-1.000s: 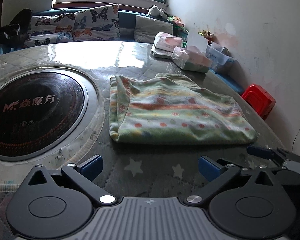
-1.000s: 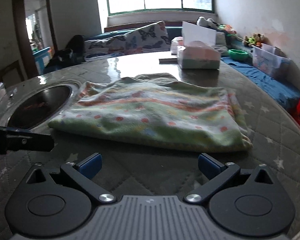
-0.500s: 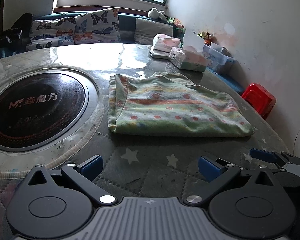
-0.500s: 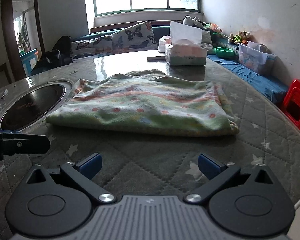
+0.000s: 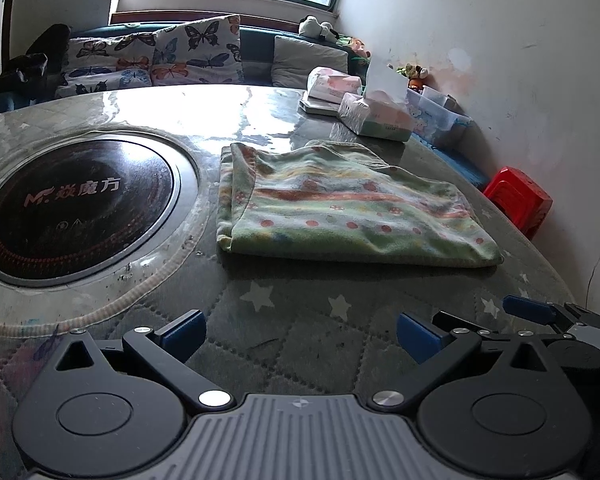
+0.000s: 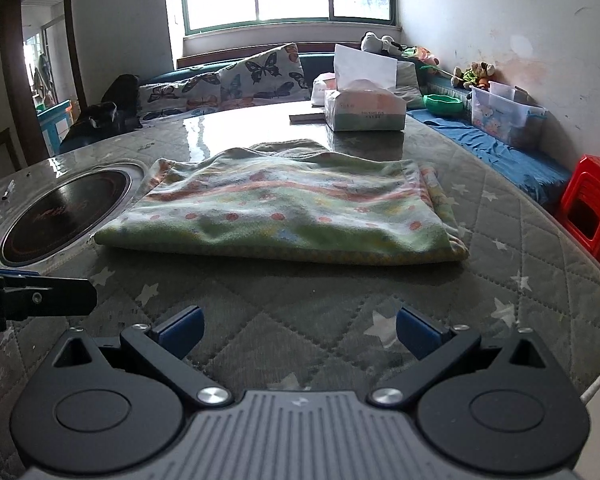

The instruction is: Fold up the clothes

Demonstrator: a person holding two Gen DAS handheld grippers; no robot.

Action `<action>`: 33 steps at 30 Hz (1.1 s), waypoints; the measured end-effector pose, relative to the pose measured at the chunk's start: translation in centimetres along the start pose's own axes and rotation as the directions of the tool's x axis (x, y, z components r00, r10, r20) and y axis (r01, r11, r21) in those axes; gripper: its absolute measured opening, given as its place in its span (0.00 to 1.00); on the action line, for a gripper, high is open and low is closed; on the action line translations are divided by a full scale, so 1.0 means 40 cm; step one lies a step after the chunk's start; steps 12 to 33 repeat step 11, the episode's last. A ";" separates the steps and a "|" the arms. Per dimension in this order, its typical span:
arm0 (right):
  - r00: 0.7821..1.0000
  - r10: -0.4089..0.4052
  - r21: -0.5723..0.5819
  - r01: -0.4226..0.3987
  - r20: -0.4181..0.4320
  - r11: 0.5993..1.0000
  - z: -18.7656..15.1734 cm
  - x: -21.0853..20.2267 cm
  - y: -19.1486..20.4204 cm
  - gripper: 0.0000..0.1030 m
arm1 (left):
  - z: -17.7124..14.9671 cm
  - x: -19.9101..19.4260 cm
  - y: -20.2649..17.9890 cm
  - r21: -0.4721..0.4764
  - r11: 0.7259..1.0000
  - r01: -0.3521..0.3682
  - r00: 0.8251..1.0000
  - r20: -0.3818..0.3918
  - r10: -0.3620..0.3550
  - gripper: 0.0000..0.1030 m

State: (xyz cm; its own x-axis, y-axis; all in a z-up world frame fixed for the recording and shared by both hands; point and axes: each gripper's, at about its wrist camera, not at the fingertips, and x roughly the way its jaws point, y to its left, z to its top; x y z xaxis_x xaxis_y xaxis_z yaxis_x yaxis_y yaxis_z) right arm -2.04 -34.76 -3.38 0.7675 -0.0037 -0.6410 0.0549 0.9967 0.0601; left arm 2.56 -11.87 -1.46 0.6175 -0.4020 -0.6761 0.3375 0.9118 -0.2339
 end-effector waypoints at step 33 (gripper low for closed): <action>1.000 0.007 0.011 -0.007 0.009 1.000 -0.008 -0.011 -0.004 1.00 | -0.008 -0.005 -0.018 0.010 1.000 -0.005 1.000 0.003 0.005 1.00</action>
